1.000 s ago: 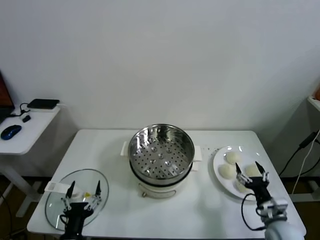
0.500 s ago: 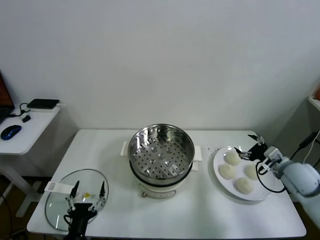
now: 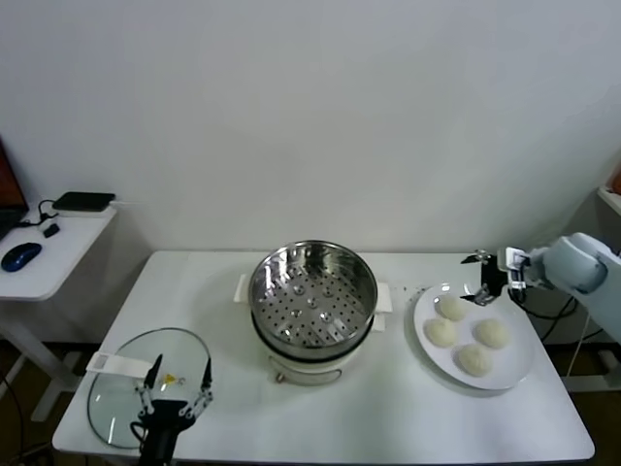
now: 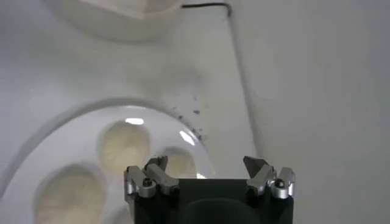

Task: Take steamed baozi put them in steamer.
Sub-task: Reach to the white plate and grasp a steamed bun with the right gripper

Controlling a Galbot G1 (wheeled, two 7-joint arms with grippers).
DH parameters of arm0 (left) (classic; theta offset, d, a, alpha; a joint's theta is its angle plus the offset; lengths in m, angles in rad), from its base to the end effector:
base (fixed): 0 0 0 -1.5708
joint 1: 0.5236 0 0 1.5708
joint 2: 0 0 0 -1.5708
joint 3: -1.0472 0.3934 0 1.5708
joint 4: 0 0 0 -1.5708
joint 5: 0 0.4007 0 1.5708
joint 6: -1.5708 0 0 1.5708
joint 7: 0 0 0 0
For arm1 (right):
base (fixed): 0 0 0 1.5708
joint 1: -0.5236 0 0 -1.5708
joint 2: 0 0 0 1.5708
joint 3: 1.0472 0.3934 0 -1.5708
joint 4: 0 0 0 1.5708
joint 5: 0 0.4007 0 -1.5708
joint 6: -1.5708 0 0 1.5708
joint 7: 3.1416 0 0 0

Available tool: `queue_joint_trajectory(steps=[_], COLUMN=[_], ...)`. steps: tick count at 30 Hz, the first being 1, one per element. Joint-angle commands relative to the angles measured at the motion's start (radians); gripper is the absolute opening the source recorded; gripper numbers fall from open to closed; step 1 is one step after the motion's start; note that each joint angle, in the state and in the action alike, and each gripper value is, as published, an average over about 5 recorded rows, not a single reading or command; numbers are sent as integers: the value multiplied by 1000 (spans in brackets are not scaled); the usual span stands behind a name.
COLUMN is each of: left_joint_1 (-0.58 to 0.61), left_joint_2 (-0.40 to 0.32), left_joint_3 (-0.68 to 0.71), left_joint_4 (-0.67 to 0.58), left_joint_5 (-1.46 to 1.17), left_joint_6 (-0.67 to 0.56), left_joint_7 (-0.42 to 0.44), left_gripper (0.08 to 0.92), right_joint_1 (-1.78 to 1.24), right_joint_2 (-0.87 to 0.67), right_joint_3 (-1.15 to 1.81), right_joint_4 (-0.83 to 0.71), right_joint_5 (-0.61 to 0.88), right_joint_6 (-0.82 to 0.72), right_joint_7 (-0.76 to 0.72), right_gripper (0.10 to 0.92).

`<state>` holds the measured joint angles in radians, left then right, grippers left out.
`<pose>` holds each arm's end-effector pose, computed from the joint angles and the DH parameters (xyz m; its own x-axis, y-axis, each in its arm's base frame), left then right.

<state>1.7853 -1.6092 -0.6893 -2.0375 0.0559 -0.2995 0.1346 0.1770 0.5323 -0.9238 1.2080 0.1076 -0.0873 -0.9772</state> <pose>0.1163 0.0508 -0.3967 -0.9999 0.0038 -0.0106 0.0023 0.9903 0.1392 0.5726 -0.2728 -0.1578 -0.3324 -0.1837 0.9251 -0.9425 0.0278 -0.3331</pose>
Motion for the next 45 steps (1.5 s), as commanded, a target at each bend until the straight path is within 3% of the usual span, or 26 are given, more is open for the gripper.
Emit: queue_joint_trajectory(steps=[1, 25, 33, 45], left_joint_1=[-1, -7, -11, -15], left_joint_2=[-13, -13, -9, -5], left_joint_3=[-2, -21, -21, -20], left_joint_4=[0, 28, 40, 51], left_joint_5=[10, 33, 42, 55], left_joint_6=[-8, -24, -28, -34], left_joint_7=[2, 2, 1, 0], left_gripper=[823, 823, 823, 823], right_joint_1=[335, -33, -76, -89], right_joint_2=[112, 278, 328, 348], right_joint_3=[-471, -104, -20, -4], right_joint_4=[-222, -396, -491, -515], right_joint_5=[16, -60, -143, -163], right_joint_6=[117, 139, 175, 188], right_joint_7=[-207, -102, -69, -62], right_gripper=[823, 823, 823, 823])
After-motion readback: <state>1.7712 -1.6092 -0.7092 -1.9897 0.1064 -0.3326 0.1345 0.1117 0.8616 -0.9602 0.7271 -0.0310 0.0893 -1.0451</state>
